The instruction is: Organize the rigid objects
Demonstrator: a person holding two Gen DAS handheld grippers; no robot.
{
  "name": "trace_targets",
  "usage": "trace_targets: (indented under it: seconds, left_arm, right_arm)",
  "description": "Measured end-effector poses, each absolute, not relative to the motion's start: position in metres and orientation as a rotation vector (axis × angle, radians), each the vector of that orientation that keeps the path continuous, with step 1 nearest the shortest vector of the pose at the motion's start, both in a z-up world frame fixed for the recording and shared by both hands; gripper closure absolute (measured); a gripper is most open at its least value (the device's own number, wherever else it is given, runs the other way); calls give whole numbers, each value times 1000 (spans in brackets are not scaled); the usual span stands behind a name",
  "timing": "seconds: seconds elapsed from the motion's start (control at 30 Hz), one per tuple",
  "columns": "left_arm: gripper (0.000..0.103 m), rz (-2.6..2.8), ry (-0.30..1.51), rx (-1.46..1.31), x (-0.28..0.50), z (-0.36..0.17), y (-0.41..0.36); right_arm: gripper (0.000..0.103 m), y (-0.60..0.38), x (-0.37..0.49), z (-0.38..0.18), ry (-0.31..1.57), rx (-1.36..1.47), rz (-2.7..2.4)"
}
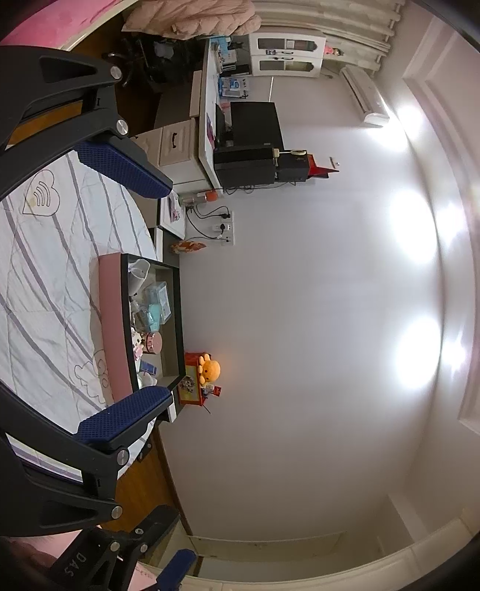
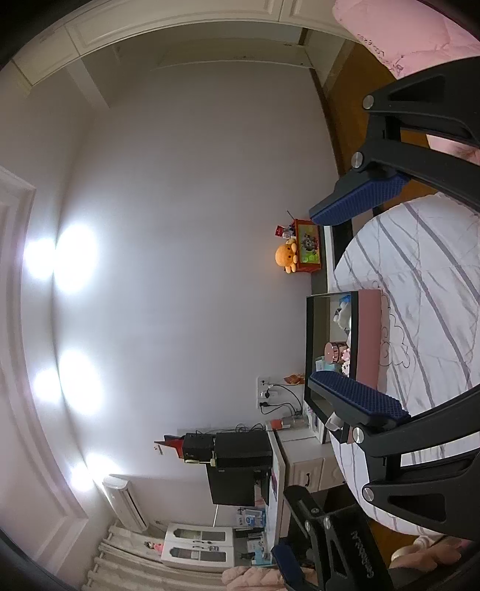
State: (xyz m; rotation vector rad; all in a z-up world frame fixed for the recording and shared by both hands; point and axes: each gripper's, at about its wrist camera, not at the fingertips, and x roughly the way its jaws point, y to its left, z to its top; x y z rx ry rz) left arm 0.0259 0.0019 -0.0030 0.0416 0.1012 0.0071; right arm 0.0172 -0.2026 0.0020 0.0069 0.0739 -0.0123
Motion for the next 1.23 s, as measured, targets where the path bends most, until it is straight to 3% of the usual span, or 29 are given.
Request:
trace_targets:
  seconds: [1.23]
  left_arm:
    - [0,32,94,48,22,-6,2]
  right_arm:
    - [19,-201,22,1,89,-9,-17]
